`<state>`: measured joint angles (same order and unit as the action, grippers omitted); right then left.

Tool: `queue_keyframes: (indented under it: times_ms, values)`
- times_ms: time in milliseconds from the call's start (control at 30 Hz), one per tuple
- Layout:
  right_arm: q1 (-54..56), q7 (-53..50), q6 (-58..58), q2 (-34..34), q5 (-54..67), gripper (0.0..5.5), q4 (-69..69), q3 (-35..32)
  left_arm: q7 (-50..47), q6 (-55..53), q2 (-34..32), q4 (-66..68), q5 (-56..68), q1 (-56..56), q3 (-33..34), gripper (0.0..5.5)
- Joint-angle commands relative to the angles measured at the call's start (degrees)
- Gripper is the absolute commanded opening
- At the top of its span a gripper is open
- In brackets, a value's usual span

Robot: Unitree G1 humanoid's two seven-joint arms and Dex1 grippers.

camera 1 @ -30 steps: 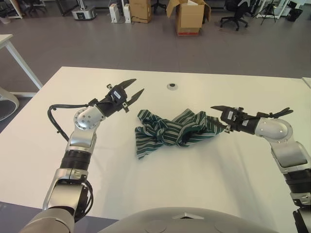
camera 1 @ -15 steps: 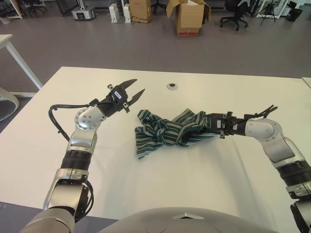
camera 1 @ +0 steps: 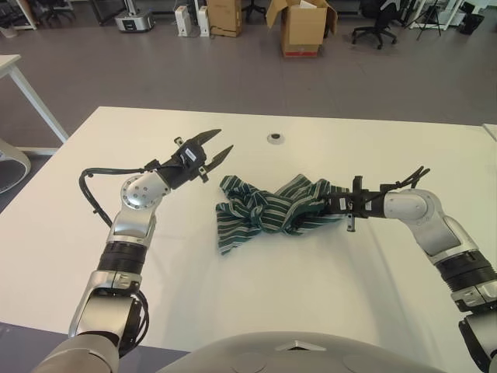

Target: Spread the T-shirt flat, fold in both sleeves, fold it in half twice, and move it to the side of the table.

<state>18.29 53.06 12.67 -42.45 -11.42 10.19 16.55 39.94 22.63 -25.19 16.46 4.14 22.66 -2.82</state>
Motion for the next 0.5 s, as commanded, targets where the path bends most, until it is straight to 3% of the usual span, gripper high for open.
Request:
queue_keyframes:
  times_ms: [33,167,367,500]
  values:
    - [-0.36,-0.07,0.63,0.91,-0.32,0.15,-0.84,0.73,5.92,3.00,-2.50,4.84,-1.35,3.35,-2.82,2.21]
    - [-1.46,-0.27,0.61,1.75,-0.56,0.02,-1.71,1.65,15.23,8.47,-3.83,17.40,-4.67,10.87,-8.26,2.21]
    - [-2.28,-0.51,0.52,2.70,-0.57,0.02,-2.15,2.48,29.66,8.91,-0.12,35.66,-4.81,22.15,-12.08,2.21]
    - [-2.72,-0.66,0.23,2.69,-0.30,0.02,-2.30,2.18,32.85,19.02,0.69,43.22,-11.55,27.88,-16.96,2.21]
